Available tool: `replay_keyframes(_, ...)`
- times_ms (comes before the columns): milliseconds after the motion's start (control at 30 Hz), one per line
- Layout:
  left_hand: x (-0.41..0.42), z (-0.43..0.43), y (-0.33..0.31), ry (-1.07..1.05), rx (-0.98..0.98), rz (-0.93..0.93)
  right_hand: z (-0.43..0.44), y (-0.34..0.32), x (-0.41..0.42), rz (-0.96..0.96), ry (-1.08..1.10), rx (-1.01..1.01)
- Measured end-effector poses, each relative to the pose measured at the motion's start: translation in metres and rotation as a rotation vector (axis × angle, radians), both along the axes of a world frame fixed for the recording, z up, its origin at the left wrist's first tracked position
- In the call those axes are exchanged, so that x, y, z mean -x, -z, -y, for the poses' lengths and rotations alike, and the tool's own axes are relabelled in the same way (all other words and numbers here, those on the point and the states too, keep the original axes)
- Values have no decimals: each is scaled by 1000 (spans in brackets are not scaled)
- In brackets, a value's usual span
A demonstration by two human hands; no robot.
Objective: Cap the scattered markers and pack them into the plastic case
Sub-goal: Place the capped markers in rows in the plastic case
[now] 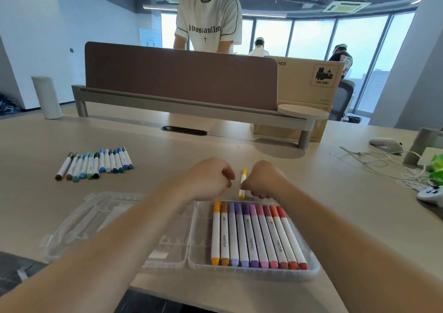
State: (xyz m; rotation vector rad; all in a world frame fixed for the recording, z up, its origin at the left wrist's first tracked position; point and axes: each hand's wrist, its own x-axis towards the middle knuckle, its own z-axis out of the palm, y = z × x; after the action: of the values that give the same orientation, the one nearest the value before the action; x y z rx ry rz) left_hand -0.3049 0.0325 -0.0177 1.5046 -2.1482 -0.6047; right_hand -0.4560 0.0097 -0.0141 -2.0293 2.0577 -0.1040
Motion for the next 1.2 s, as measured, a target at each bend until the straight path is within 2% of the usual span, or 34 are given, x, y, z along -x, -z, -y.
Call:
replay_keyframes(133, 4, 15, 2, -20, 13, -29, 26, 5, -2, 31, 51, -32)
replay_keyframes(300, 3, 18, 4, -10, 17, -10, 41, 16, -12, -72, 54, -74)
replay_keyframes(500, -13, 4, 6, -113, 20, 21, 9, -11, -27, 120, -17, -65)
replay_keyframes(600, -23, -12, 1, -141, 12, 63, -25, -26, -39, 209, -82, -143)
replay_keyframes(733, -33, -38, -2, -96, -19, 153, -59, -26, -49, 245, -114, -311)
replay_keyframes(900, -42, -65, -1, -35, -67, 227, -83, -14, -51, 269, -110, -402)
replay_keyframes(1200, -51, -78, 2, 52, -120, 310, -88, -6, -47, 250, -87, -332)
